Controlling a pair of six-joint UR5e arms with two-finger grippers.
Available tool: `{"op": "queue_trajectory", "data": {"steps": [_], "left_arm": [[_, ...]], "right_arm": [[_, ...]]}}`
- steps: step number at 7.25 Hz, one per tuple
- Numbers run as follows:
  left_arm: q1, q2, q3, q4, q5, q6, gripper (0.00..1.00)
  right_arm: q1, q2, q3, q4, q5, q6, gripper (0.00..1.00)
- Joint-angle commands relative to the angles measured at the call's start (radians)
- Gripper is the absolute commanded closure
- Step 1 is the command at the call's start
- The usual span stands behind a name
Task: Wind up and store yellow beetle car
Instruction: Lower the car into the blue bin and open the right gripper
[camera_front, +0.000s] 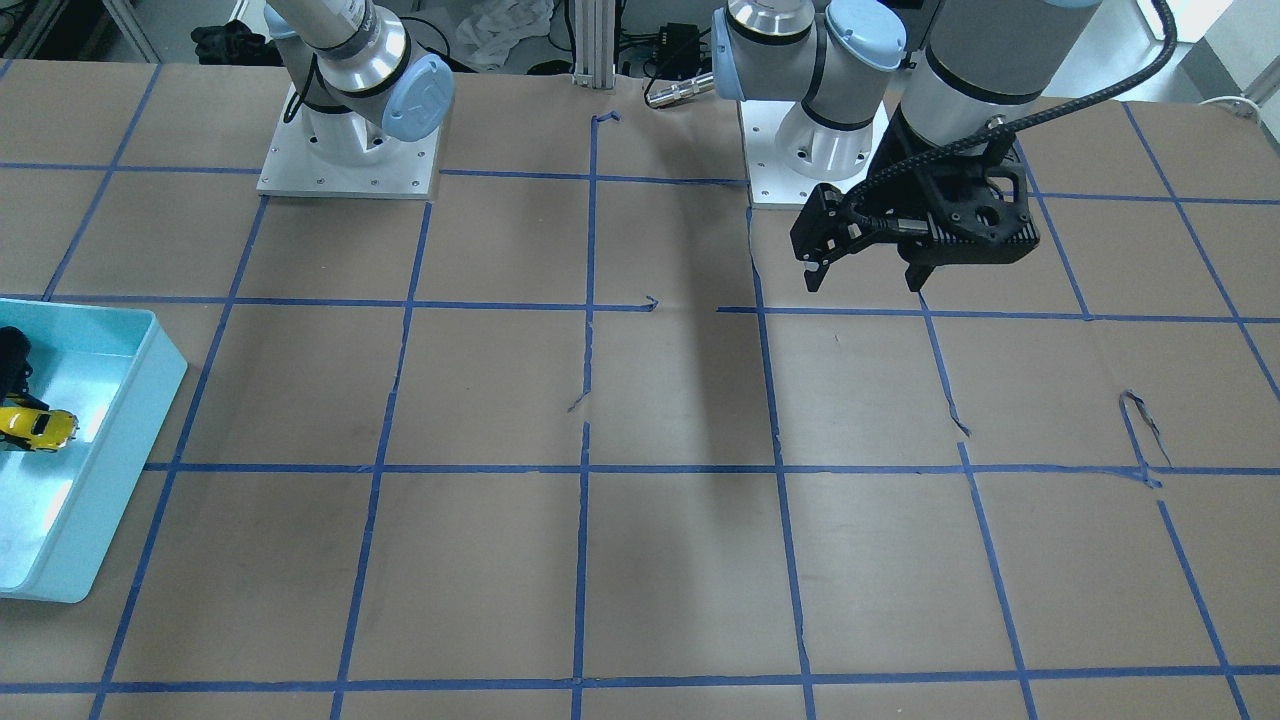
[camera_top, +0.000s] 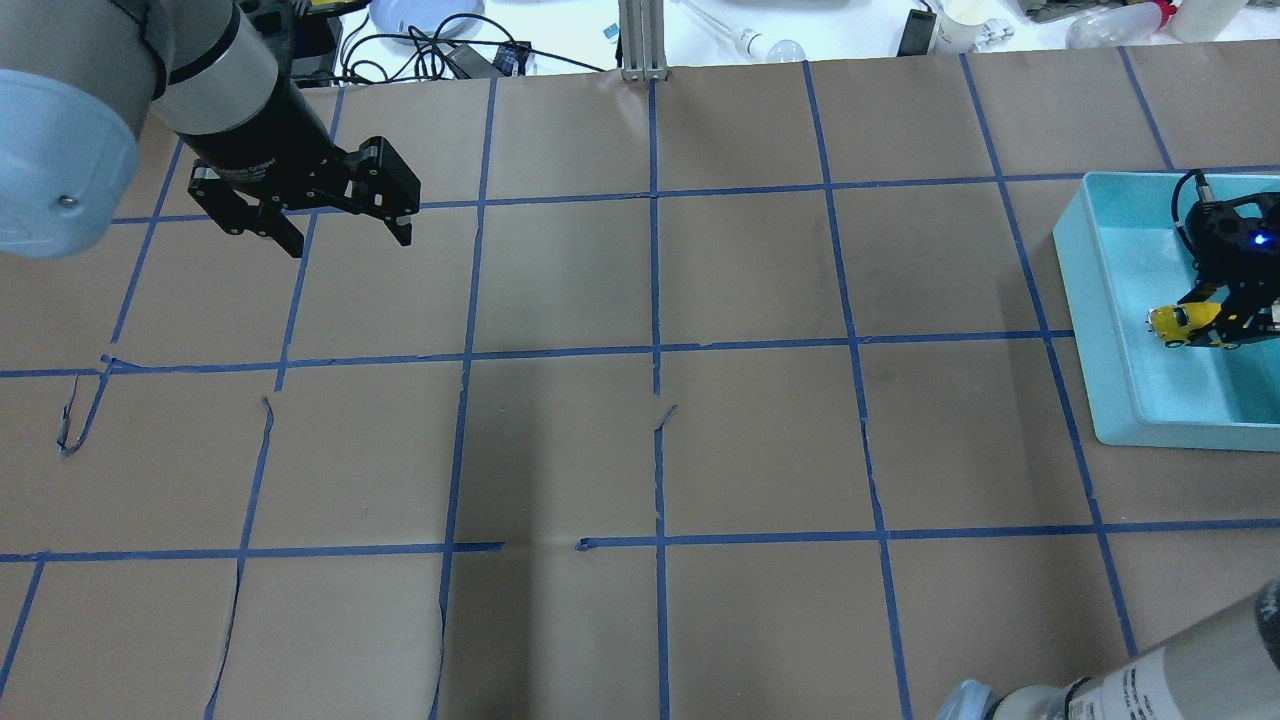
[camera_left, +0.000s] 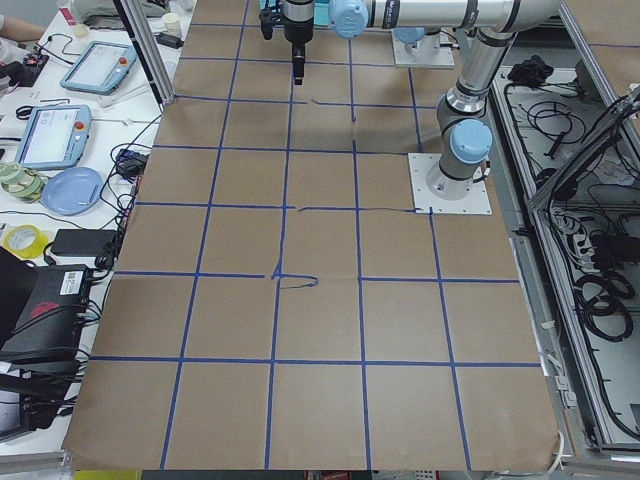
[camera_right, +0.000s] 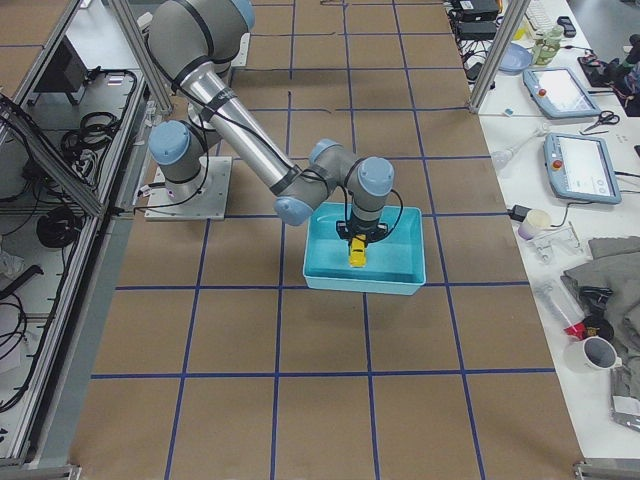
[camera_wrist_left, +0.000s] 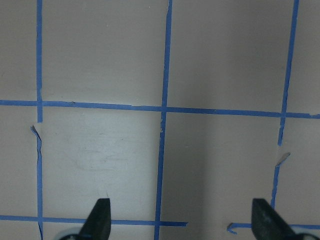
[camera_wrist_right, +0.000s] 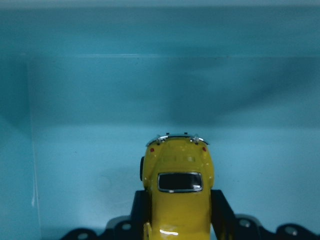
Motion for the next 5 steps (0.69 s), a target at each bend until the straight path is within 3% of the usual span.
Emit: {"op": "queue_trajectory", "data": {"steps": [1, 4, 5], "left_arm": [[0.0, 0.001, 0.001, 0.0, 0.0, 0.0, 0.0], [-0.002, -0.001, 0.001, 0.0, 0.0, 0.0, 0.0], [-0.002, -0.001, 0.001, 0.0, 0.0, 0.0, 0.0]], "right_arm": [[-0.003, -0.011, 0.007, 0.011, -0.02, 0.011, 0.0], [0.062, -0.157, 0.0, 0.038, -0.004, 0.104, 0.0], [0.113, -0.216, -0.012, 0.099, -0.007, 0.191, 0.0]]}}
